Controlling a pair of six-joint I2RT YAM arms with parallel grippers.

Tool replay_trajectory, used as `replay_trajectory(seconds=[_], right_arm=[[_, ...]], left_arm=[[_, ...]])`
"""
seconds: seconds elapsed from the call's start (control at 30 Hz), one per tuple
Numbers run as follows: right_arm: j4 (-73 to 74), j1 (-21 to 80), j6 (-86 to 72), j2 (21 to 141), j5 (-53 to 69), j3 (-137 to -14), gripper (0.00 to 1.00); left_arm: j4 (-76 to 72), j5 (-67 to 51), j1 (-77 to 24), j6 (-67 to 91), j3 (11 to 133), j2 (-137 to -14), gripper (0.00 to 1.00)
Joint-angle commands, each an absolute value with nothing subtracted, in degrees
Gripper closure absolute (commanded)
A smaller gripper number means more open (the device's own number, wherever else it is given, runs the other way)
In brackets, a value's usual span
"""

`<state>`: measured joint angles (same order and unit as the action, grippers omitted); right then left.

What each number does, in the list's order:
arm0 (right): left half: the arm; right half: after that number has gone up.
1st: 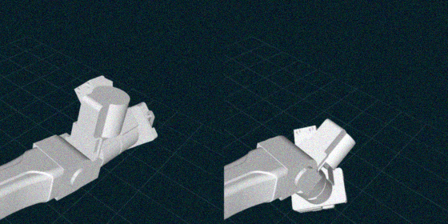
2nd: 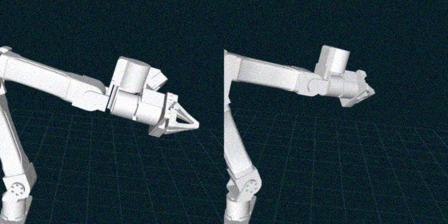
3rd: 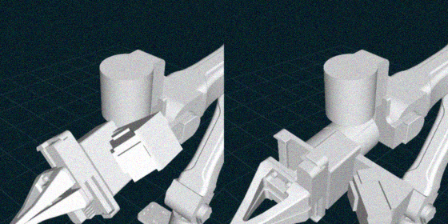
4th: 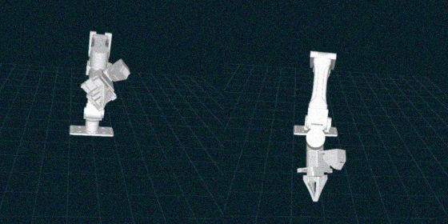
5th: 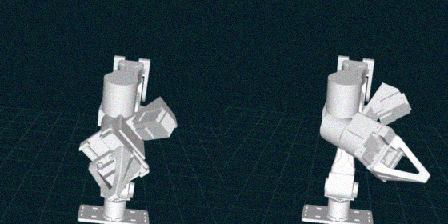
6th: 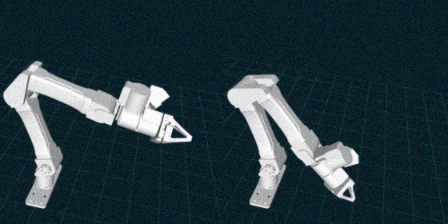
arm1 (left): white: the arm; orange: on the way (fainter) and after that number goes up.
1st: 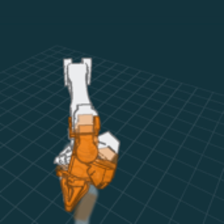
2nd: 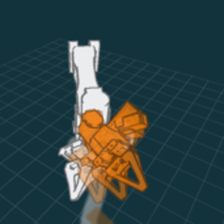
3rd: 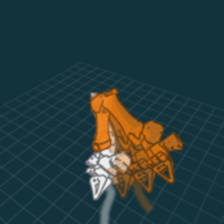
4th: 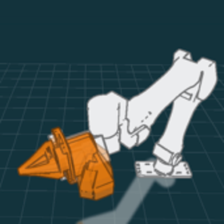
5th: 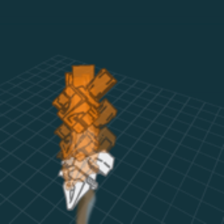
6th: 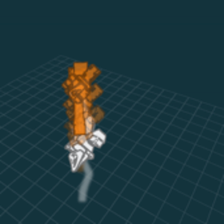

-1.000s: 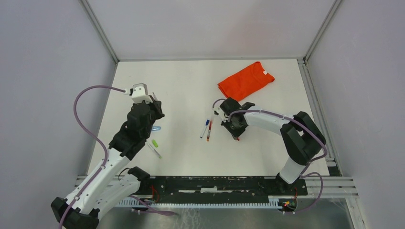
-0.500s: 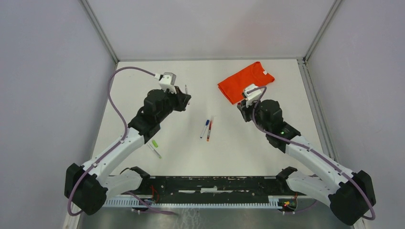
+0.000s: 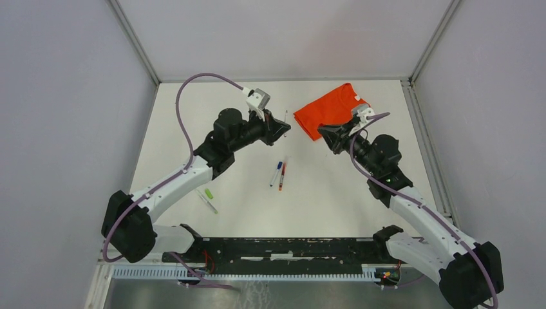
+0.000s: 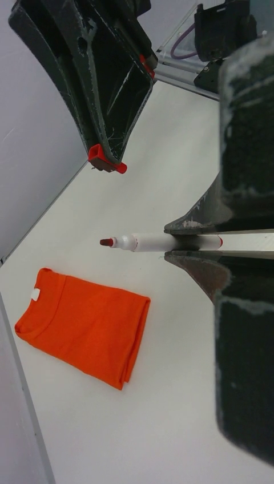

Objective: Insert the pens into the pen caps
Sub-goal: Insert the pen cap onto the pen.

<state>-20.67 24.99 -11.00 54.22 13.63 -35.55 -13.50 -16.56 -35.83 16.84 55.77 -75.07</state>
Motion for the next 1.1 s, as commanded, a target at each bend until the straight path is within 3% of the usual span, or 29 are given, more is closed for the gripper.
replay_trajectory(seconds=[0.0,1.07], right_arm=[[-34.07,24.87,-20.72,51.80,20.14,-33.65,1.00],[-45.93,24.79,-31.27,56.56,28.62,-37.75,1.00]], left_arm=[[-14.19,-19.94,-38.58,9.65,57.53,-74.09,0.98],[-8.64,-20.85,-45.87,6.20,58.80,-74.86,0.98]])
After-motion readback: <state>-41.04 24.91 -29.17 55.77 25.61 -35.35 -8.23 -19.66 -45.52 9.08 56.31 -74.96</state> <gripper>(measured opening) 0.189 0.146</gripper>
